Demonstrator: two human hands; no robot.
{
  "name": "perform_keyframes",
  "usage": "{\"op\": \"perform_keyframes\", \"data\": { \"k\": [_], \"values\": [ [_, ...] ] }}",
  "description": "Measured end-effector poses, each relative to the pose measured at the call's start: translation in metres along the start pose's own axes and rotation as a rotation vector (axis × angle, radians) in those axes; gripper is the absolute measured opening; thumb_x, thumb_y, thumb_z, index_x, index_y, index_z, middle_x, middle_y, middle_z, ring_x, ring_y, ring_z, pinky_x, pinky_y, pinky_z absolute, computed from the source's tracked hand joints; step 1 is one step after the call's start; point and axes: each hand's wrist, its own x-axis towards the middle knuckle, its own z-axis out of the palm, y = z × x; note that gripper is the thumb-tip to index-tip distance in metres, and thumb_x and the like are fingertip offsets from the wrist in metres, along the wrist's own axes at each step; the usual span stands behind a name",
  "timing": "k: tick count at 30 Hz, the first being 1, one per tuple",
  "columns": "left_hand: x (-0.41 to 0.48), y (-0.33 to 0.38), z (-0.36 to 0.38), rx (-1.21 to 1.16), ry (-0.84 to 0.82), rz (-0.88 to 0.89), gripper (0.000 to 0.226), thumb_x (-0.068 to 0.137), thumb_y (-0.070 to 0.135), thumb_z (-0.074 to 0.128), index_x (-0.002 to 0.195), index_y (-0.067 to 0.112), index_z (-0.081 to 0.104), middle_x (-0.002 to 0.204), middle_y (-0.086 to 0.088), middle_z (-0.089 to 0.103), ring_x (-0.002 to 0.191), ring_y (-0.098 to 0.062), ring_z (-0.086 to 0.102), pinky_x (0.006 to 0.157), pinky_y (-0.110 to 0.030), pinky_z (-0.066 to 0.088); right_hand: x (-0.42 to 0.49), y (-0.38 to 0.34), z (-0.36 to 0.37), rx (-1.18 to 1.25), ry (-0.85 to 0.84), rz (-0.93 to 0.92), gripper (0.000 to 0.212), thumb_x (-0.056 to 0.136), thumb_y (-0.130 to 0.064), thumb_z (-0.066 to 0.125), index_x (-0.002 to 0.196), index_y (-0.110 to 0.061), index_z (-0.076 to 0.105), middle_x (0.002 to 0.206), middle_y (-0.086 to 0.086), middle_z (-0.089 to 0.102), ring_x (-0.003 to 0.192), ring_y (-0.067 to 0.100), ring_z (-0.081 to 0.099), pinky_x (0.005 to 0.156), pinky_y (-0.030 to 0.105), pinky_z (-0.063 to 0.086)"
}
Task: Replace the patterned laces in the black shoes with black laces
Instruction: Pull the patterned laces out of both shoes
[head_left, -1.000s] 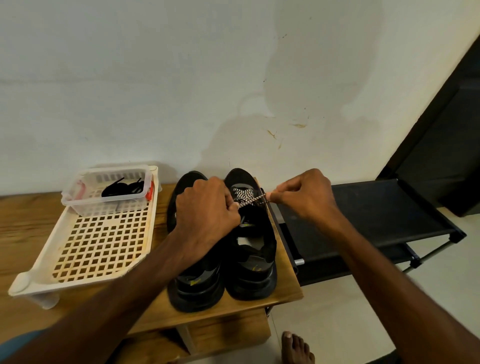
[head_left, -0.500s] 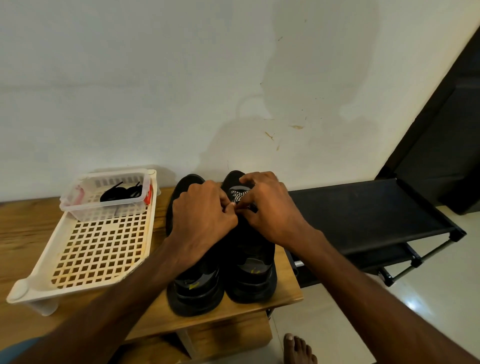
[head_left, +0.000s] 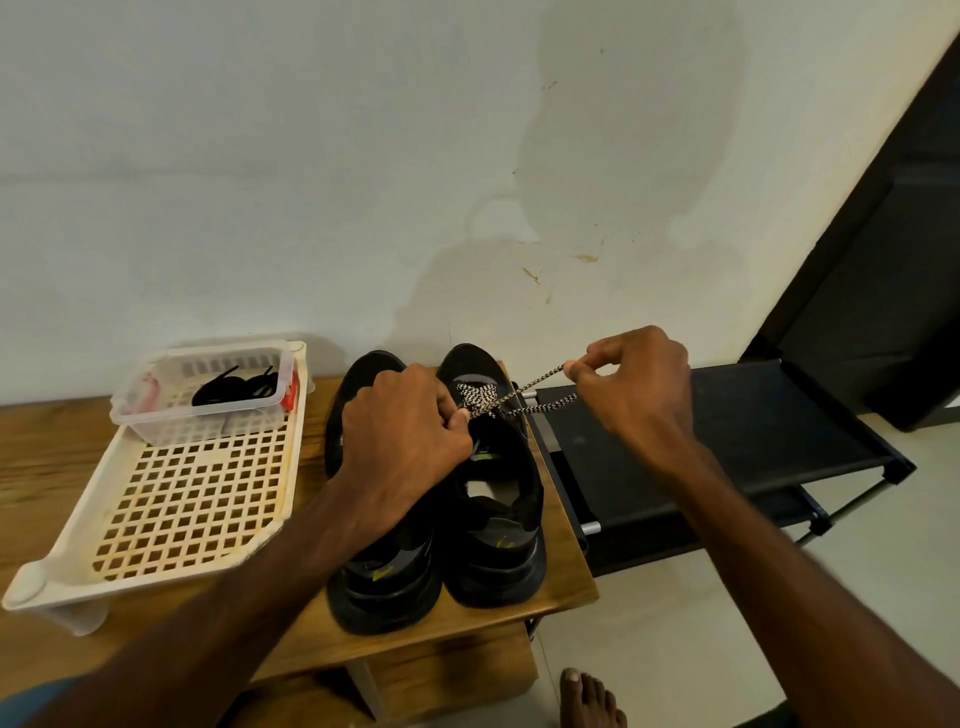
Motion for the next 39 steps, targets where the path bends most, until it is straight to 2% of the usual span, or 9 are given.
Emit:
{"op": "perform_keyframes", "data": {
  "k": [3,6,11,17,24,27,31,36,39],
  "values": [
    [-0.001,-0.001,0.000,-0.007,0.009,0.006,0.016,0.090,0.042,0.071,0.094,0.028,0.079,0.076,0.012,0.072,0.071,-0.007,0.067,0.074,-0.028,0.059,-0.005,-0.004,0.009,-0.049,-0.117,-0.086,0.028,0.089,-0.030,0.079,0.111,-0.012,0.077,0.123,0.007,0.073,0.110,0.020,0.068,0.090,0.030,0.051],
    [-0.002,-0.003,0.000,-0.020,0.012,0.021,0.017,0.090,0.042,0.071,0.098,0.029,0.080,0.079,0.011,0.073,0.072,-0.007,0.067,0.074,-0.028,0.060,-0.015,-0.018,0.018,-0.086,-0.206,-0.309,0.052,0.082,-0.039,0.083,0.129,-0.021,0.068,0.146,0.003,0.052,0.137,0.019,0.045,0.109,0.036,0.041],
    [0.000,-0.006,0.001,-0.057,-0.001,0.039,0.019,0.090,0.038,0.071,0.103,0.027,0.080,0.084,0.009,0.075,0.073,-0.008,0.067,0.077,-0.029,0.060,-0.029,-0.033,0.033,-0.334,-0.339,-0.488,0.032,0.086,-0.037,0.080,0.116,-0.029,0.076,0.156,0.003,0.040,0.146,0.022,0.029,0.114,0.044,0.033],
    [0.000,-0.006,-0.001,-0.075,0.005,0.061,0.016,0.090,0.039,0.072,0.099,0.029,0.080,0.081,0.010,0.075,0.070,-0.006,0.067,0.073,-0.026,0.060,-0.028,-0.036,0.043,-0.273,-0.341,-0.481,0.028,0.090,-0.034,0.075,0.118,-0.030,0.075,0.150,0.003,0.050,0.141,0.022,0.038,0.112,0.044,0.038],
    [-0.002,-0.005,0.000,-0.077,0.004,0.044,0.017,0.090,0.037,0.072,0.101,0.028,0.080,0.083,0.009,0.075,0.074,-0.008,0.069,0.078,-0.032,0.062,-0.031,-0.036,0.040,-0.273,-0.389,-0.456,0.017,0.088,-0.024,0.076,0.103,-0.020,0.081,0.147,0.002,0.051,0.136,0.020,0.040,0.108,0.041,0.042],
    [-0.003,-0.004,0.002,-0.084,0.005,0.042,0.017,0.090,0.038,0.072,0.100,0.027,0.080,0.081,0.010,0.075,0.073,-0.007,0.069,0.078,-0.033,0.062,-0.025,-0.033,0.028,-0.188,-0.381,-0.431,0.009,0.084,-0.025,0.081,0.093,-0.023,0.083,0.139,0.000,0.057,0.125,0.011,0.049,0.095,0.026,0.044],
    [-0.003,-0.005,0.001,-0.057,0.001,0.032,0.017,0.091,0.039,0.070,0.098,0.026,0.080,0.076,0.010,0.073,0.070,-0.007,0.068,0.077,-0.033,0.062,-0.010,-0.023,0.006,-0.070,-0.358,-0.303,0.005,0.084,-0.030,0.082,0.088,-0.026,0.082,0.112,-0.008,0.072,0.086,-0.009,0.054,0.067,0.002,0.034],
    [-0.003,-0.003,0.001,-0.005,-0.006,0.040,0.019,0.092,0.042,0.068,0.098,0.028,0.078,0.076,0.011,0.073,0.073,-0.007,0.068,0.078,-0.032,0.061,0.003,-0.003,-0.005,0.093,-0.107,-0.130,0.013,0.088,-0.033,0.079,0.093,-0.021,0.081,0.081,-0.010,0.074,0.070,-0.005,0.064,0.062,0.006,0.045],
    [-0.005,-0.001,0.004,0.020,0.058,0.082,0.022,0.089,0.043,0.071,0.105,0.029,0.076,0.087,0.012,0.074,0.092,-0.009,0.065,0.083,-0.028,0.056,0.006,0.002,0.003,0.135,-0.152,-0.007,0.027,0.090,-0.026,0.078,0.113,-0.013,0.076,0.090,-0.001,0.076,0.076,0.007,0.072,0.076,0.031,0.063]
  ]
}}
